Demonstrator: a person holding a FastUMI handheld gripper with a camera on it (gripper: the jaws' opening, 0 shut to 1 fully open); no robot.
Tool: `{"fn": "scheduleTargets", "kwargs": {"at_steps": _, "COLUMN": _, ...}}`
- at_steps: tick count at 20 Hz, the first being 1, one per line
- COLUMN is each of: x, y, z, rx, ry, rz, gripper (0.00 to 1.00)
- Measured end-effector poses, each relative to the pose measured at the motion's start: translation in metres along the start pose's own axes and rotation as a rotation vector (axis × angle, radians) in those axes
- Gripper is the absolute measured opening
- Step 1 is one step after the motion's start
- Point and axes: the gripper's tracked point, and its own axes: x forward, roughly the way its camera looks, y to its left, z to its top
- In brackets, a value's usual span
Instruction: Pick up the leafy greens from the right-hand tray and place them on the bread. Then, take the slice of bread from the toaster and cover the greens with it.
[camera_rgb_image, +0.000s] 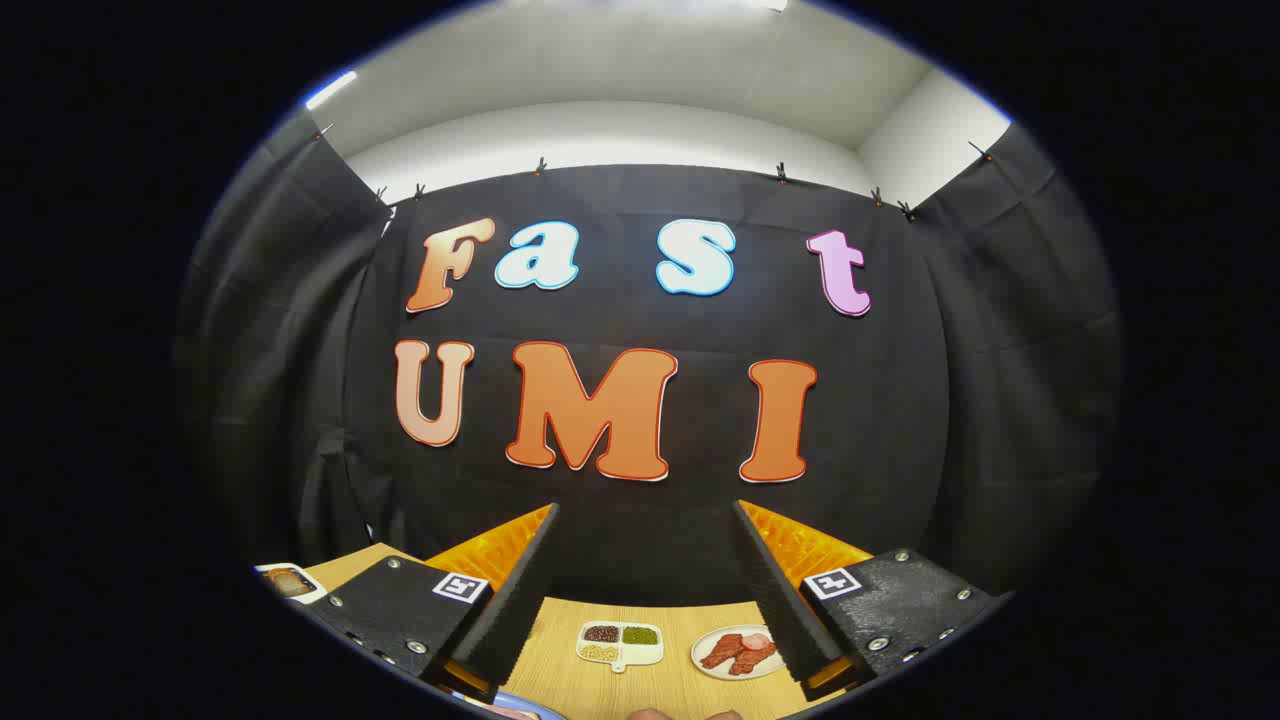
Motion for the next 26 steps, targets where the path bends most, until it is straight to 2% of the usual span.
{"fn": "scheduleTargets", "kwargs": {"at_steps": 6, "x": 0.004, "y": -0.013, "z": 0.007, "rx": 0.054, "ry": 0.037, "rz": -0.042, "gripper": 0.99}}
{"fn": "scheduleTargets", "kwargs": {"at_steps": 9, "x": 0.007, "y": -0.031, "z": 0.025, "rx": 0.082, "ry": -0.026, "rz": -0.098, "gripper": 0.99}}
{"fn": "scheduleTargets", "kwargs": {"at_steps": 12, "x": 0.012, "y": -0.041, "z": 0.02, "rx": 0.059, "ry": -0.035, "rz": -0.161, "gripper": 0.99}}
{"fn": "scheduleTargets", "kwargs": {"at_steps": 17, "x": 0.005, "y": -0.039, "z": 0.023, "rx": 0.079, "ry": -0.018, "rz": -0.144, "gripper": 0.99}}
{"fn": "scheduleTargets", "kwargs": {"at_steps": 22, "x": -0.011, "y": -0.054, "z": 0.037, "rx": 0.04, "ry": -0.055, "rz": -0.146, "gripper": 0.99}}
{"fn": "scheduleTargets", "kwargs": {"at_steps": 26, "x": -0.023, "y": -0.064, "z": 0.016, "rx": -0.003, "ry": -0.012, "rz": -0.139, "gripper": 0.99}}
